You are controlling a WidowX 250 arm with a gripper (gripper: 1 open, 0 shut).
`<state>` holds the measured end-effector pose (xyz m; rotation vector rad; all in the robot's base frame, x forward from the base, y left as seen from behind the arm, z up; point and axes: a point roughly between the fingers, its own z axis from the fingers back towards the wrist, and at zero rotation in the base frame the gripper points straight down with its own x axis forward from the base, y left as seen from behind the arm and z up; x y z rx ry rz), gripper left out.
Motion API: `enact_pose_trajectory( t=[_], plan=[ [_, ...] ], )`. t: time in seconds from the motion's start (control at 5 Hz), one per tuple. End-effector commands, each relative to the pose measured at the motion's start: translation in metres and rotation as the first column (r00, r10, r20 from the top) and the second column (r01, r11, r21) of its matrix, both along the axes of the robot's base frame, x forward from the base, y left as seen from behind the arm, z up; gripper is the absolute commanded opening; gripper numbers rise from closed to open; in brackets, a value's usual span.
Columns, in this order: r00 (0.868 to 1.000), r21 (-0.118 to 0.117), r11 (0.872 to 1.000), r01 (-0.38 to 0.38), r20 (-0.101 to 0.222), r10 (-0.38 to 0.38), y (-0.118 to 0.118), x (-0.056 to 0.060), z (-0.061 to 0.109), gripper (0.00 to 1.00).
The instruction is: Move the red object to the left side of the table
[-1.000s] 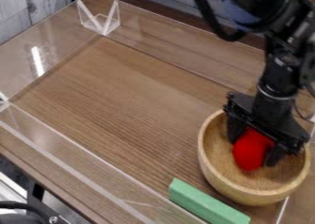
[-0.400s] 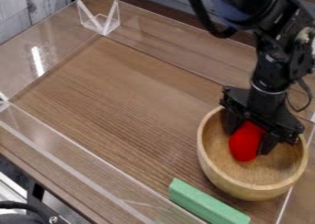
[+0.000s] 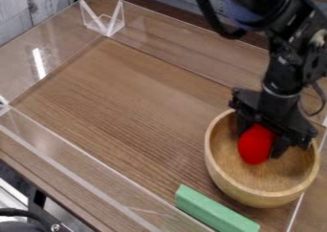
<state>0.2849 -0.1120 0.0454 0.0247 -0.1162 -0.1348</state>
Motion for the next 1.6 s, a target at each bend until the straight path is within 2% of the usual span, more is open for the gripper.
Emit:
enact_pose_trajectory(
  t=[0.0,0.2,0.4,0.6,0.8,1.0,1.2,1.4],
  plan=[
    [0.987,-0.018,1.0,-0.025,0.16,0.028,0.002,0.011,0.058,0.0],
    [0.965,-0.018,0.995,-0.098,0.241,0.099,0.03,0.02,0.093,0.0],
    [0.951,-0.037,0.99,-0.137,0.275,0.142,0.04,0.023,0.11,0.0],
    [0.95,-0.05,0.988,-0.148,0.272,0.156,0.048,0.013,0.112,0.0],
    [0.958,-0.059,0.988,-0.145,0.243,0.155,0.048,0.002,0.105,0.0],
    [0.946,-0.068,0.974,-0.217,0.233,0.227,0.057,-0.019,0.101,0.0],
    [0.927,-0.077,0.953,-0.292,0.224,0.302,0.07,-0.033,0.097,0.0],
    [0.917,-0.081,0.941,-0.328,0.212,0.337,0.068,-0.036,0.1,0.0]
  ],
)
